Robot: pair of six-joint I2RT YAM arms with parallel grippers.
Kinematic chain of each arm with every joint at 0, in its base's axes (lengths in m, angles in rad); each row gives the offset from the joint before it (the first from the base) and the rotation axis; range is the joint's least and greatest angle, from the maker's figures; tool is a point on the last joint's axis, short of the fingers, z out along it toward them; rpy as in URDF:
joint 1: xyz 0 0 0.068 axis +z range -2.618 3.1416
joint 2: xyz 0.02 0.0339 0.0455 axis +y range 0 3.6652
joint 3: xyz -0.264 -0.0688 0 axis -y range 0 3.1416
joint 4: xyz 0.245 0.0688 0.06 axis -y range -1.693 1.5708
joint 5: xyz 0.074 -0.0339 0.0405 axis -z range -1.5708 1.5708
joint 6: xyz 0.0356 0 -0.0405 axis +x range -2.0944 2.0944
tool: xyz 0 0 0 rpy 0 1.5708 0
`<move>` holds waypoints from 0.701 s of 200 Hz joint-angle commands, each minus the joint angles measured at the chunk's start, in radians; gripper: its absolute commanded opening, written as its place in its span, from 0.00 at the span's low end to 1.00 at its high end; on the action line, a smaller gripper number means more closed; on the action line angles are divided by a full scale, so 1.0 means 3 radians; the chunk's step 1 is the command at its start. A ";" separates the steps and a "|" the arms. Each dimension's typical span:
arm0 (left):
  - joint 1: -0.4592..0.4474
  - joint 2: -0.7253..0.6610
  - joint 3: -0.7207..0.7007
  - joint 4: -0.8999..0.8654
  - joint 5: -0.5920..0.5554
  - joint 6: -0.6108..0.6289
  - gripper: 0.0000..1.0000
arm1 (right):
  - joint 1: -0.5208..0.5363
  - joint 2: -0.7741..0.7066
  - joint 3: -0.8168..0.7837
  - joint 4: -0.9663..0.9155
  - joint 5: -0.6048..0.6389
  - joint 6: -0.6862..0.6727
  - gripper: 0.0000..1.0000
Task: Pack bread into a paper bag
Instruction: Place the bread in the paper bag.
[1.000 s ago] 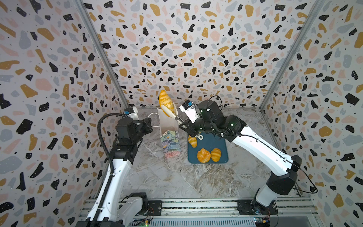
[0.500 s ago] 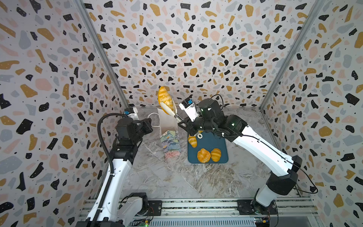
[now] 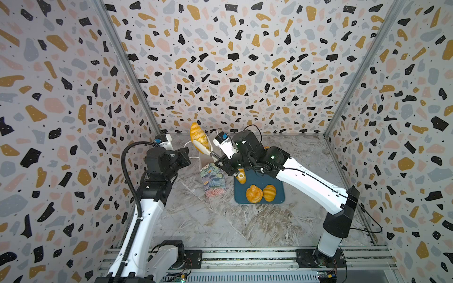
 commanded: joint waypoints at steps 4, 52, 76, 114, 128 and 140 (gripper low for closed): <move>0.0007 -0.0052 -0.0032 0.0034 0.0022 0.0017 0.00 | -0.0021 -0.0134 -0.0018 0.0050 0.0106 -0.0007 0.16; 0.0013 -0.0054 -0.0032 0.0030 0.0019 0.0017 0.00 | -0.0124 -0.0262 -0.0297 0.0146 0.0088 0.0074 0.18; 0.0014 -0.0060 -0.0037 0.0027 0.0019 0.0011 0.00 | -0.0186 -0.0339 -0.0457 0.0228 0.0023 0.0131 0.18; 0.0016 -0.0064 -0.0032 0.0028 0.0014 0.0006 0.00 | -0.0210 -0.0451 -0.0617 0.0343 0.0004 0.0175 0.25; 0.0011 -0.0063 -0.0027 0.0027 0.0006 -0.0002 0.00 | -0.0206 -0.0479 -0.0633 0.0363 0.0001 0.0182 0.29; 0.0012 -0.0062 -0.0027 0.0027 0.0009 0.0004 0.00 | -0.0211 -0.0495 -0.0641 0.0370 0.0004 0.0184 0.31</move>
